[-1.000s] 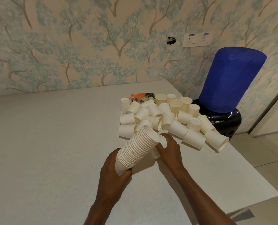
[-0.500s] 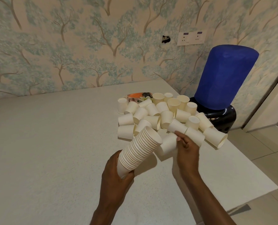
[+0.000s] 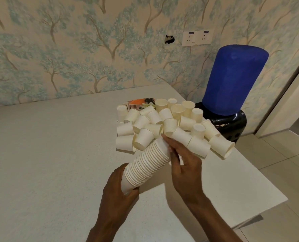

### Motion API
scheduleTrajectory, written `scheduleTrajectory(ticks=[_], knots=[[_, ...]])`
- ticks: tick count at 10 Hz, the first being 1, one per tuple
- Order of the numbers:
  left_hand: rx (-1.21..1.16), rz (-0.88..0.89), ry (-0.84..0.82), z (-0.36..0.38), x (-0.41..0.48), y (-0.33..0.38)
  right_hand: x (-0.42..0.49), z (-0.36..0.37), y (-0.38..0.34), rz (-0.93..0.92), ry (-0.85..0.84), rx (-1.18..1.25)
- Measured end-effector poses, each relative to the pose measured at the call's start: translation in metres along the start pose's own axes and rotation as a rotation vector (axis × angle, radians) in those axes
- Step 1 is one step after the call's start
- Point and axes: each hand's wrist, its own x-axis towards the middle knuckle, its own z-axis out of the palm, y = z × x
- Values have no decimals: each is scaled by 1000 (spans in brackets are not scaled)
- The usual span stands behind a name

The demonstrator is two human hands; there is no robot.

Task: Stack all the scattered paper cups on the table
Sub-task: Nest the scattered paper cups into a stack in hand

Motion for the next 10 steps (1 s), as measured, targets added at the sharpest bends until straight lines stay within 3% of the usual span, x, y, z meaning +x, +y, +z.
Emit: scheduleTrajectory(ticks=[1,2,3,4,5,6,7,8,9,10], knots=[[-159,-105,-26,14,0,16,-9,-7,10,45,-187,142],[-108,98,27,19,-9,9,-3,-20,25,74,-195,178],[-224,678,-47,28,-44,4,19,-48,65,179,-37,-149],[-250,816,-94,34,-74,13,28,-62,91,257,-74,-446],[-249,858,-102,53,-74,33,27,-68,115,233,-272,-741],[-71,750,65,62,-57,29,24,-68,117,212,-359,-852],[-27,913,44,57,-58,28,18,-69,111,246,-393,-882],[-143,820,19,63,-67,41,18,-78,101,283,-345,-796],[-81,607,-18,67,-49,42,37,-98,84,325,-135,-402],[-92,570,-35,77,-46,47,57,-100,72,295,19,-36]])
